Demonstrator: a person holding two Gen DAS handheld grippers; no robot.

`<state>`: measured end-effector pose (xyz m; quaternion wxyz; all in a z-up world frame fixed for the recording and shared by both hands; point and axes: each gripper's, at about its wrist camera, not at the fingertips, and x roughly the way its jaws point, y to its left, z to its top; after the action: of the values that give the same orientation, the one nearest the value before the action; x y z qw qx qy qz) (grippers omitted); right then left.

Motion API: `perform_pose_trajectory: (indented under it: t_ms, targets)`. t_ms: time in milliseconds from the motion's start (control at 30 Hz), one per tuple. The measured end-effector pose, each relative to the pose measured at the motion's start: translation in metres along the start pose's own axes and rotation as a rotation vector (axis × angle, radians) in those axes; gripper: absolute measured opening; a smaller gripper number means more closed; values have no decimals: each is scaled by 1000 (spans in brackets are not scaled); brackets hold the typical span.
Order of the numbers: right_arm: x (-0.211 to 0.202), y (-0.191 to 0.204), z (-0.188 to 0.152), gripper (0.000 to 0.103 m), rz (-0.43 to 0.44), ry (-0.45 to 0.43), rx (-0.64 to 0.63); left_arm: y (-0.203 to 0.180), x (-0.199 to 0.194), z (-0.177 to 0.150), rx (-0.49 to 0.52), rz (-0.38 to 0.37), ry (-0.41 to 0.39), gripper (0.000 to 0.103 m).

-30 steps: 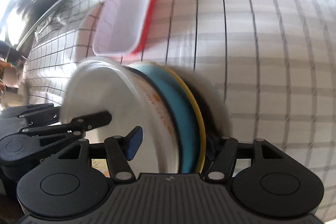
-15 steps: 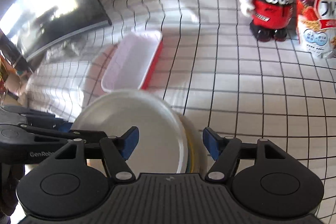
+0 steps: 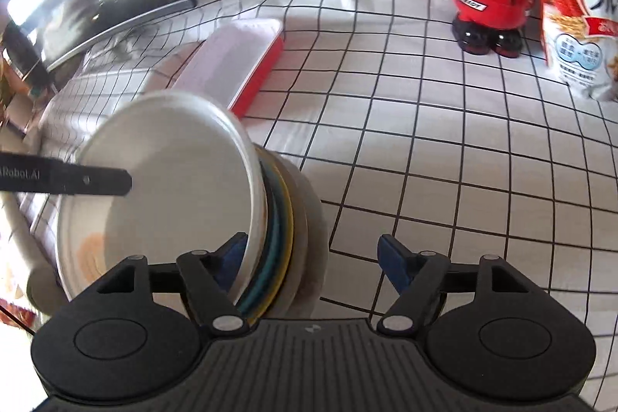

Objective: Organize plates and bowls
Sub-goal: 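Lift the bowl stack with both grippers toward the white tray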

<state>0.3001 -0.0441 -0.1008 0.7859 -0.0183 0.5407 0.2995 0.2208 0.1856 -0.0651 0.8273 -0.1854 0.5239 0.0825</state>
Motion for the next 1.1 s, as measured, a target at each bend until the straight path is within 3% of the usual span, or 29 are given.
perform_pose_trajectory:
  t_ms: [133, 400, 700, 800, 900, 967, 1100]
  targets:
    - [0, -2, 0, 74, 42, 0, -46, -8, 0, -12, -46, 74, -9, 26]
    - [-3, 26, 4, 74, 2, -19, -174, -6, -8, -29, -84, 69, -78, 22]
    - [-25, 83, -9, 82, -246, -242, -304, 26, -15, -28, -39, -131, -132, 15]
    - [-30, 99, -14, 83, -384, -282, -305, 36, -11, -29, -30, -203, -140, 15]
    - [-30, 108, -17, 83, -462, -283, -331, 41, -8, -30, -20, -228, -151, 15]
    - [-32, 107, -15, 83, -438, -252, -316, 41, -6, -31, 1, -230, -136, 15]
    - [-40, 97, -12, 83, -268, -249, -209, 41, -9, -34, 65, -250, -164, 15]
